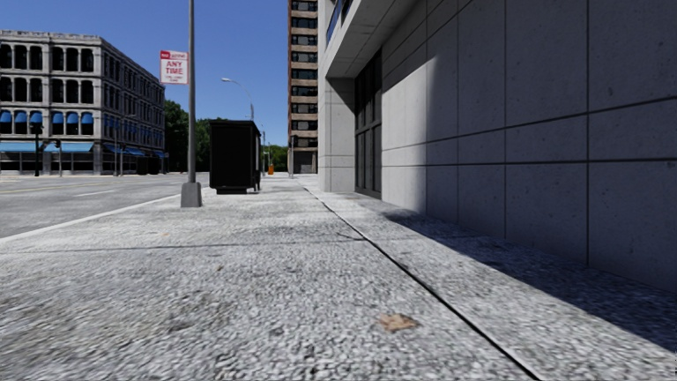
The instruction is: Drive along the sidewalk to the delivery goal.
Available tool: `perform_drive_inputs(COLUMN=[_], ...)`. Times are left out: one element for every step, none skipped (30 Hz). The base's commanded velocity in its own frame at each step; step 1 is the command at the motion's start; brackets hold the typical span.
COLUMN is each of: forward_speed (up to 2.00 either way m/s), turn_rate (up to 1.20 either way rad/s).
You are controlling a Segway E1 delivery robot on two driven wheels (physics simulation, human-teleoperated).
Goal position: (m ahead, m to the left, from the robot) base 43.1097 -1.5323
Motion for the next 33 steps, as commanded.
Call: perform_drive_inputs(forward_speed=[2.00,2.00,2.00,2.00,2.00,2.00,2.00,2.00,2.00,2.00,2.00,2.00,2.00,2.00,2.00,2.00,2.00,2.00,2.00,2.00,2.00,2.00,2.00,2.00,2.00,2.00,2.00,2.00,2.00,2.00,2.00,2.00,2.00], turn_rate=[0.14,0.18,0.20,0.20,0.21,0.21,0.21,0.21,0.21,0.21,0.21,0.21,0.21,0.21,0.21,0.21,0.21,0.21,0.21,0.21,0.24,0.24,0.25,0.25,0.25,0.25,0.30,0.32,0.32,0.32,0.32,0.33,0.33])
